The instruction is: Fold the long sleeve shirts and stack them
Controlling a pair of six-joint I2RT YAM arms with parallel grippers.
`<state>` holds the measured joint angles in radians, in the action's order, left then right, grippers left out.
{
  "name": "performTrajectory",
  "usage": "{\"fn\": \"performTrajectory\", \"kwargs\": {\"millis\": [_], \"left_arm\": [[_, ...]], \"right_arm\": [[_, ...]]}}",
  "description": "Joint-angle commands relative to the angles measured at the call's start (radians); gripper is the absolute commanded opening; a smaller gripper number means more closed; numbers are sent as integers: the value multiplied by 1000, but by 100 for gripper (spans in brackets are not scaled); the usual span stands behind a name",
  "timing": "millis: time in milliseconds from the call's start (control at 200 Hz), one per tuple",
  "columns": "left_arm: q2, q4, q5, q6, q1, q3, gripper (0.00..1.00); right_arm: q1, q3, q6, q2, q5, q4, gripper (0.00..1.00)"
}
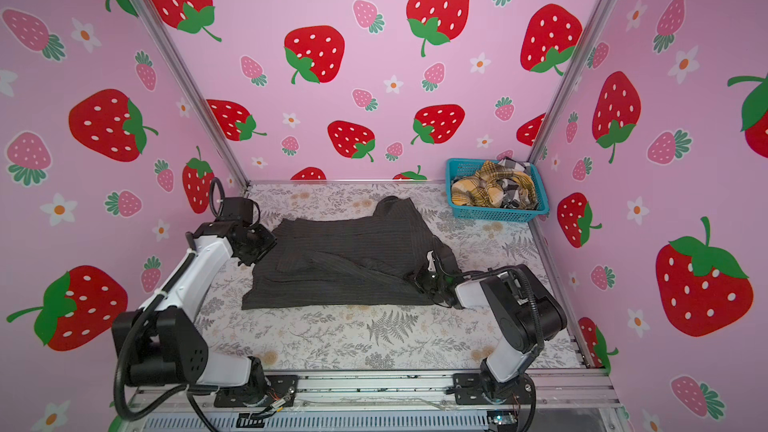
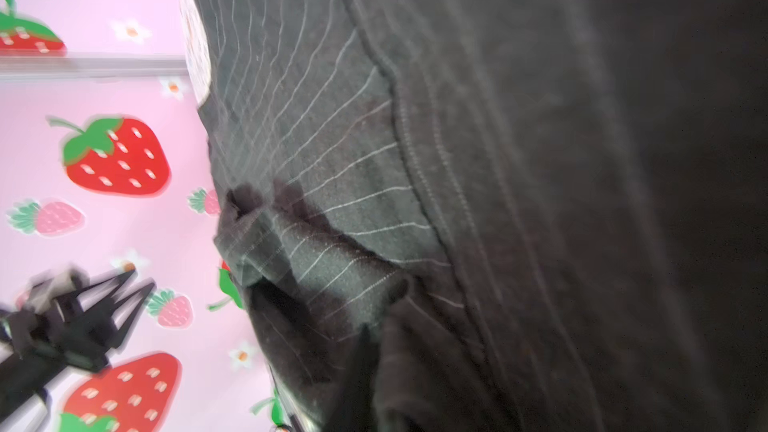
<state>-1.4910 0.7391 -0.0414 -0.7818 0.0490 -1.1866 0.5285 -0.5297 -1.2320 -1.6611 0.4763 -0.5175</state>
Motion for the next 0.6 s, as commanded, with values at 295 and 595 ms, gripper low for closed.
{"fn": "performTrajectory", "kwargs": {"millis": [295,595], "left_arm": [[12,54,-57,19,28,21,45],[109,18,-188,53,129,118,47]], "right_arm": [[56,-213,403,293,-99,638,92],[230,-843,825,-144,8,792,84]]}}
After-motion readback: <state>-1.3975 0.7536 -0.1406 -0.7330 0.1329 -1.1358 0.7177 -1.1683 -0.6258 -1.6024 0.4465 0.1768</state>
